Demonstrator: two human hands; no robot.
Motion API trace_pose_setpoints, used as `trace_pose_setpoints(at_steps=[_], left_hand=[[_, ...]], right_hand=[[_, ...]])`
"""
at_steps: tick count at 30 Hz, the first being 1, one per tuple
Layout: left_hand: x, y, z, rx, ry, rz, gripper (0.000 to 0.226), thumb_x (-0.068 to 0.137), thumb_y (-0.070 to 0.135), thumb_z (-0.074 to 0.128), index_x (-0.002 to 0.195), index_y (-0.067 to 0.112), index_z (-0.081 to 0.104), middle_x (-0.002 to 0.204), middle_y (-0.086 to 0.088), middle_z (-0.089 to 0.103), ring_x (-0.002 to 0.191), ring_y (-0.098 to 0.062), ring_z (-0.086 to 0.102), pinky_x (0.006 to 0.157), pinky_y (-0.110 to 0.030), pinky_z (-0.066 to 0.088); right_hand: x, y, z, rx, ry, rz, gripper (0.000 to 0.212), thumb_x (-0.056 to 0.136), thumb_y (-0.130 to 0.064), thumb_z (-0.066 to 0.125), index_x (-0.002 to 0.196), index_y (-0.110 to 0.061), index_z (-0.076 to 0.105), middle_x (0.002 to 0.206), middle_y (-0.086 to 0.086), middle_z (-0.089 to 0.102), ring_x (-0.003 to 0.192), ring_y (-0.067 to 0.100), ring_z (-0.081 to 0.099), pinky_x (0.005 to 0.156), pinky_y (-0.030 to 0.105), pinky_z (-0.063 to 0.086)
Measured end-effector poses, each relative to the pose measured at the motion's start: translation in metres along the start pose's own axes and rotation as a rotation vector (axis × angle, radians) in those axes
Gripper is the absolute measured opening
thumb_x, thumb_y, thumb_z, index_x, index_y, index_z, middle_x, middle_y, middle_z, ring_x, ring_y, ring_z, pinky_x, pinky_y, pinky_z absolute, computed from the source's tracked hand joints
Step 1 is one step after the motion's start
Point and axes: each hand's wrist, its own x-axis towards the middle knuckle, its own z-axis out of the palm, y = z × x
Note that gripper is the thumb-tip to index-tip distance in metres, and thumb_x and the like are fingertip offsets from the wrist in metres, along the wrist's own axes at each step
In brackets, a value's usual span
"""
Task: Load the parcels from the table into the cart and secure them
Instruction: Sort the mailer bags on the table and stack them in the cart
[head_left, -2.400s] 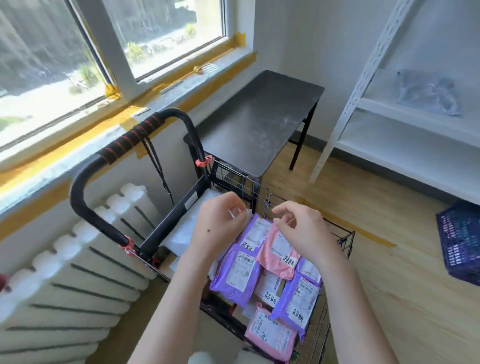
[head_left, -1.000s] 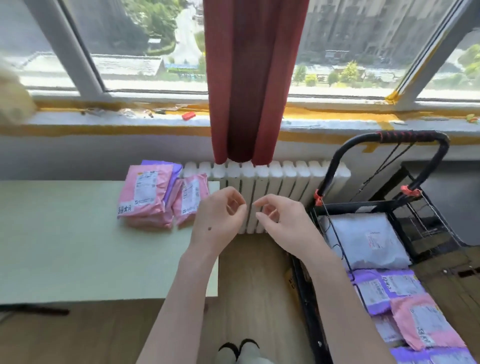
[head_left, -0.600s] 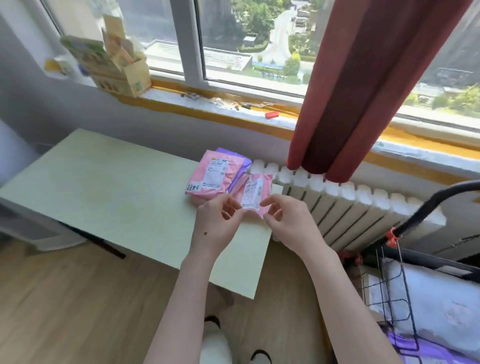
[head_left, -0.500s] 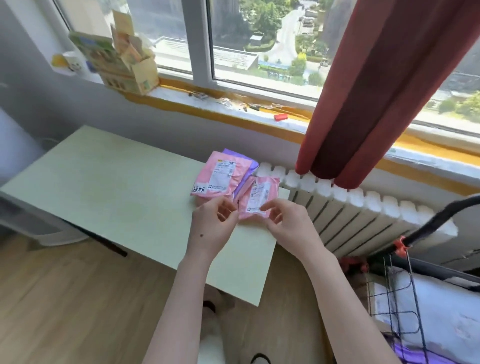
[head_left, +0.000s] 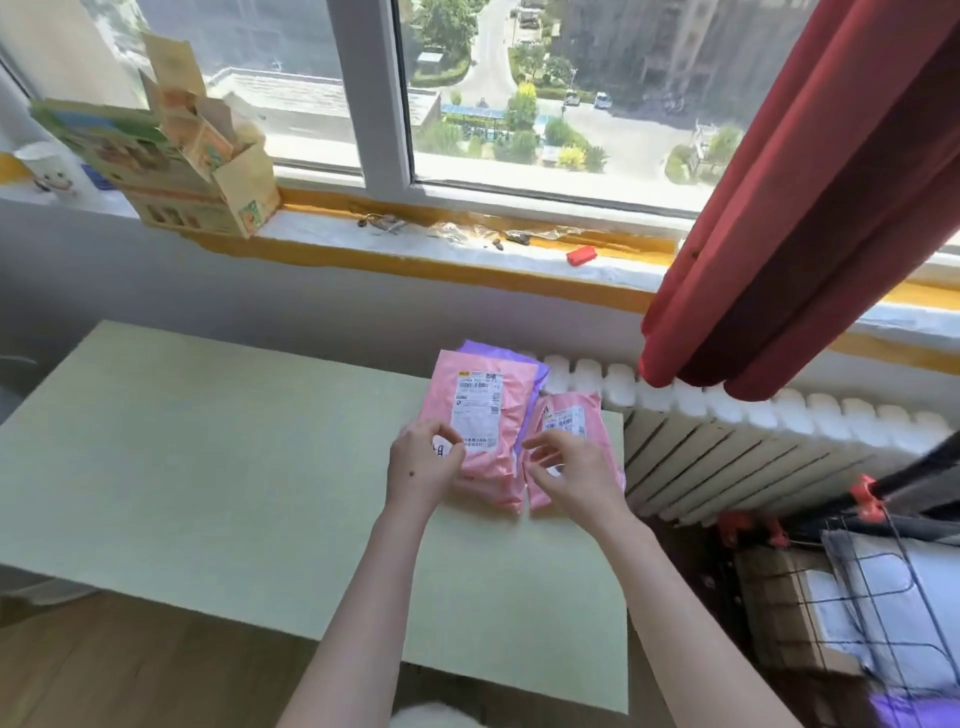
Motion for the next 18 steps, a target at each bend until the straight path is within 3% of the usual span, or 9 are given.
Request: trace_pose_setpoints(at_steps=[4,7,10,13,18], left_hand=[[0.045,-0.031,0.007,0.067,-0.124,-0.074,0.012,0.078,0.010,0.064,0.077,0.022,0.063,0.100,-0.005,0.063,0.090,-0.017,0.054,0.070,-0.022,0.030],[0.065,-0.045,0.015,0.095,-0.199,-0.116,0.013,0.080,0.009,0.062,0.087,0.018,0.068,0.102,-0.007,0.061,0.101,-0.023,0.056,0.071,-0.022,0.031],[0.079,-0.054,0.022,0.062,-0.242,-0.208,0.028,0.080,0.008,0.060,0.108,0.012,0.063,0.114,-0.011,0.061,0.107,-0.027,0.055,0.077,-0.025,0.037],[0.086,-0.060,0.025,-0.029,-0.247,-0.311,0.049,0.082,0.007,0.061,0.128,0.007,0.045,0.127,-0.013,0.058,0.112,-0.030,0.057,0.089,-0.034,0.047],[0.079,-0.064,0.025,-0.113,-0.178,-0.340,0.061,0.081,-0.001,0.056,0.138,0.003,0.036,0.128,-0.015,0.059,0.114,-0.031,0.057,0.089,-0.033,0.045]], right_hand=[[0.028,0.005,0.026,0.005,-0.003,0.163,0.039,0.083,-0.001,0.063,0.122,-0.009,0.063,0.106,0.010,0.067,0.094,0.018,0.062,0.091,0.030,0.051],[0.043,0.011,0.040,0.010,-0.042,0.280,0.053,0.085,-0.006,0.066,0.135,-0.009,0.051,0.124,0.011,0.060,0.111,0.022,0.059,0.098,0.033,0.047],[0.052,0.017,0.052,0.087,-0.052,0.394,0.067,0.083,-0.009,0.072,0.143,-0.009,0.042,0.133,0.011,0.056,0.119,0.023,0.056,0.102,0.036,0.046],[0.059,0.020,0.059,0.144,-0.014,0.475,0.063,0.082,-0.005,0.072,0.140,-0.008,0.044,0.130,0.009,0.059,0.115,0.021,0.058,0.095,0.030,0.047],[0.067,0.027,0.066,0.192,0.075,0.561,0.057,0.083,-0.004,0.069,0.136,-0.007,0.050,0.125,0.011,0.062,0.111,0.022,0.059,0.095,0.031,0.046]])
